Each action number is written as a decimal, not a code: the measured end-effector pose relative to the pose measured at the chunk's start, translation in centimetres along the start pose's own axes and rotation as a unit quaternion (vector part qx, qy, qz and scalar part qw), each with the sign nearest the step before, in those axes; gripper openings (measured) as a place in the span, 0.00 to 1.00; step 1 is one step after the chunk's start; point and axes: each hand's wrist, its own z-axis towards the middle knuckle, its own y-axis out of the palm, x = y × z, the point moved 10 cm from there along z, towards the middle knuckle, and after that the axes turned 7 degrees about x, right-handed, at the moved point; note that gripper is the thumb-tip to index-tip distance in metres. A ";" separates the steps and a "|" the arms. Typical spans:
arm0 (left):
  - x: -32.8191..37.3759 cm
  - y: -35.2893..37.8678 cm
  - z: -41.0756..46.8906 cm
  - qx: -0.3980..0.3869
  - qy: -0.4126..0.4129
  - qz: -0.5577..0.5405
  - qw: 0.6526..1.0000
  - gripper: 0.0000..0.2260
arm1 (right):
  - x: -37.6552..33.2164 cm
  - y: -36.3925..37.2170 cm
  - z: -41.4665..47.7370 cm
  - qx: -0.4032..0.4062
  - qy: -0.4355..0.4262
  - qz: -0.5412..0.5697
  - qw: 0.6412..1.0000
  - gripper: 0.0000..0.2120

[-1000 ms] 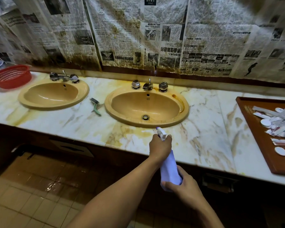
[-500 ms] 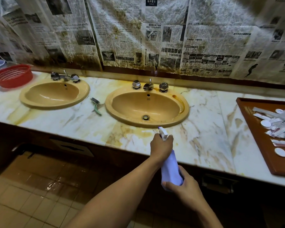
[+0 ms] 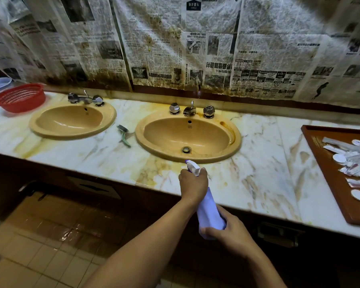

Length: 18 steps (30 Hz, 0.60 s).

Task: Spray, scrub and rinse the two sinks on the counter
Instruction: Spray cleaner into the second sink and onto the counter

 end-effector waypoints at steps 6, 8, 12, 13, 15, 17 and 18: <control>0.1 -1.3 0.8 0.002 0.006 0.003 1.000 0.17 | -0.6 0.6 0.7 -0.019 -0.007 -0.018 1.000 0.46; 0.2 -1.7 0.8 0.003 0.002 0.015 1.000 0.18 | -0.7 1.0 0.8 -0.024 -0.009 -0.019 0.999 0.49; 0.0 -1.4 1.0 -0.010 0.005 -0.001 1.000 0.16 | -0.5 1.4 0.8 -0.014 -0.009 -0.009 1.000 0.50; 0.0 -1.2 0.9 -0.015 0.009 -0.008 1.000 0.16 | -0.4 1.3 0.9 -0.010 -0.011 -0.006 1.000 0.51; 0.0 -0.7 0.8 -0.023 0.010 -0.020 0.999 0.18 | -0.1 0.9 0.9 -0.001 -0.012 -0.002 1.000 0.51; 0.1 0.1 0.6 -0.036 0.002 -0.030 0.999 0.19 | 0.2 0.5 0.6 0.008 -0.008 0.008 1.000 0.47; 0.1 0.6 0.4 -0.042 -0.001 -0.027 0.999 0.18 | 0.4 0.2 0.4 0.015 -0.004 0.010 1.000 0.45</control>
